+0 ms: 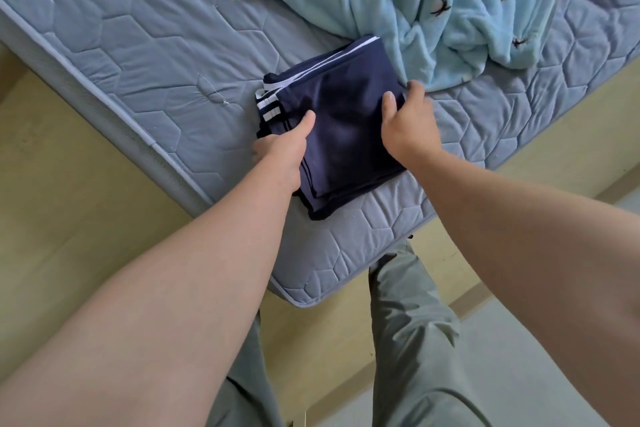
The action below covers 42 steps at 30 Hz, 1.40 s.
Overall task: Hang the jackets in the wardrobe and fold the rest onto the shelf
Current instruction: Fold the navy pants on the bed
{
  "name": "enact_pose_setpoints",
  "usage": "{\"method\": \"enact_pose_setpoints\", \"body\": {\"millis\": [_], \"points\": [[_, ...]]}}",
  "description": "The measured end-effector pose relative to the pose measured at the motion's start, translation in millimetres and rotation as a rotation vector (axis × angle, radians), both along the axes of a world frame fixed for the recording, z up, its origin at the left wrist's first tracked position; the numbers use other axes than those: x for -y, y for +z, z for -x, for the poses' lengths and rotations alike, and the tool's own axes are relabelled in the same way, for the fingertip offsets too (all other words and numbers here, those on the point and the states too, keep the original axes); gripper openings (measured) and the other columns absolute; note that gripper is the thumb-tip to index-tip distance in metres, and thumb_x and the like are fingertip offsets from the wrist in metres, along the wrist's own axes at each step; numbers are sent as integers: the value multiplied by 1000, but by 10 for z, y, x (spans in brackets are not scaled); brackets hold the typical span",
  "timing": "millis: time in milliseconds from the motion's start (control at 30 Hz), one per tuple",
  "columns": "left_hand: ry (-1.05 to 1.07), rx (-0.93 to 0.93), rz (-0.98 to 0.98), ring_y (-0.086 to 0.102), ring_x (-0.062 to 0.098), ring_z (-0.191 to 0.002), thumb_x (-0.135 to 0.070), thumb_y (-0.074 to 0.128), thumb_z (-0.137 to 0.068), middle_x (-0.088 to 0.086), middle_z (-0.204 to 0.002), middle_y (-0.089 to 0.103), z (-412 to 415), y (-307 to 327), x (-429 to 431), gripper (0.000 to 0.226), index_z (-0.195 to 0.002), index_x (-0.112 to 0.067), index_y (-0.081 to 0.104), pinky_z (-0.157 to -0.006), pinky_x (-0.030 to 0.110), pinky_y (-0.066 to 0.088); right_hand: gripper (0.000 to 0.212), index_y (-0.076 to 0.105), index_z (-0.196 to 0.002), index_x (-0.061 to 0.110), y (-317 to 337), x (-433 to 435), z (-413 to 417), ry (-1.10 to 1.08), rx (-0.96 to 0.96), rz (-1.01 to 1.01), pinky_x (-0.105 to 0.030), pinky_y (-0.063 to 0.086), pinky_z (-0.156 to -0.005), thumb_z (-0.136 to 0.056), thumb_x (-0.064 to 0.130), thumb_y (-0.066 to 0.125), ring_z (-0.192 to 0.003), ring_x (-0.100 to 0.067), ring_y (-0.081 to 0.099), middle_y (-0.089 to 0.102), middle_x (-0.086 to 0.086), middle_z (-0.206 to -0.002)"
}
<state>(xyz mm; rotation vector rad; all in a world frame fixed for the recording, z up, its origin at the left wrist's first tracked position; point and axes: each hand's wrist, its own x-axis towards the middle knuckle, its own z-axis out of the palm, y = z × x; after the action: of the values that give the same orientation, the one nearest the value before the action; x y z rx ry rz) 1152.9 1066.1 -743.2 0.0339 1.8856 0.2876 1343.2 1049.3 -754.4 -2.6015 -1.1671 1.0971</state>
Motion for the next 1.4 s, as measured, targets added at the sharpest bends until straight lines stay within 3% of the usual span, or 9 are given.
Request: {"method": "enact_pose_setpoints", "body": {"millis": [133,300,433,600,767,900,1033,1267,1400], "points": [[-87,140,7,68,27,-108,-45,92,-62,2,-122,69,136,-50,18,82,-130,-18,58,-99,52,51,64,48,-135,9,-173,-100,-236,48,-98,129,-34,36,-88,-99,62,40,-125,-35,53,60,-14,-133],[-93,279,2,67,26,-115,-39,93,-64,3,-125,71,322,109,92,66,-123,-19,70,-105,48,48,55,47,-126,13,-86,-66,-291,75,-121,83,-32,32,-80,-97,60,47,-113,-34,57,62,-8,-115],[-73,228,-117,76,27,-91,-36,94,-62,3,-98,79,424,578,82,58,-113,-17,73,-83,50,60,50,47,-119,12,366,-16,-175,49,-140,22,-33,33,-79,-98,58,48,-105,-33,57,61,-7,-107],[-121,248,-223,77,24,-78,-43,91,-66,3,-91,79,803,1654,-7,43,-99,-17,77,-54,32,57,41,47,-107,20,1501,-94,170,66,-140,-26,-34,33,-79,-97,60,49,-95,-28,50,55,0,-95],[-135,279,-476,77,21,-88,-34,87,-76,1,-98,79,1507,2986,-240,30,-100,-19,77,-67,31,61,39,49,-113,20,2920,-380,738,136,-128,-136,-34,31,-81,-101,57,43,-107,-32,55,53,0,-101],[-156,334,-595,77,18,-85,-34,83,-81,0,-99,79,2207,4044,-339,33,-109,-18,75,-58,26,59,49,51,-126,18,3999,-524,1388,157,-99,-234,-33,31,-81,-101,58,40,-110,-32,56,59,-5,-114],[-192,316,-687,76,25,-94,-33,80,-85,5,-105,78,2940,4890,-327,36,-115,-14,73,-75,34,63,35,48,-105,18,4794,-570,2050,240,-107,-298,-35,29,-77,-104,51,36,-94,-31,52,61,-12,-110],[-120,257,-841,73,34,-102,-35,74,-89,11,-114,75,3944,5682,146,39,-122,-16,66,-95,51,55,30,47,-104,17,5607,-596,3060,484,-138,-407,-36,32,-78,-106,44,35,-111,-41,57,63,-22,-118],[-31,147,-867,74,35,-99,-46,78,-83,10,-112,76,4237,5913,812,42,-114,-19,69,-96,58,53,39,55,-101,12,5874,-383,3465,617,-199,-443,-34,31,-78,-106,42,32,-92,-33,53,65,-18,-111]]}}
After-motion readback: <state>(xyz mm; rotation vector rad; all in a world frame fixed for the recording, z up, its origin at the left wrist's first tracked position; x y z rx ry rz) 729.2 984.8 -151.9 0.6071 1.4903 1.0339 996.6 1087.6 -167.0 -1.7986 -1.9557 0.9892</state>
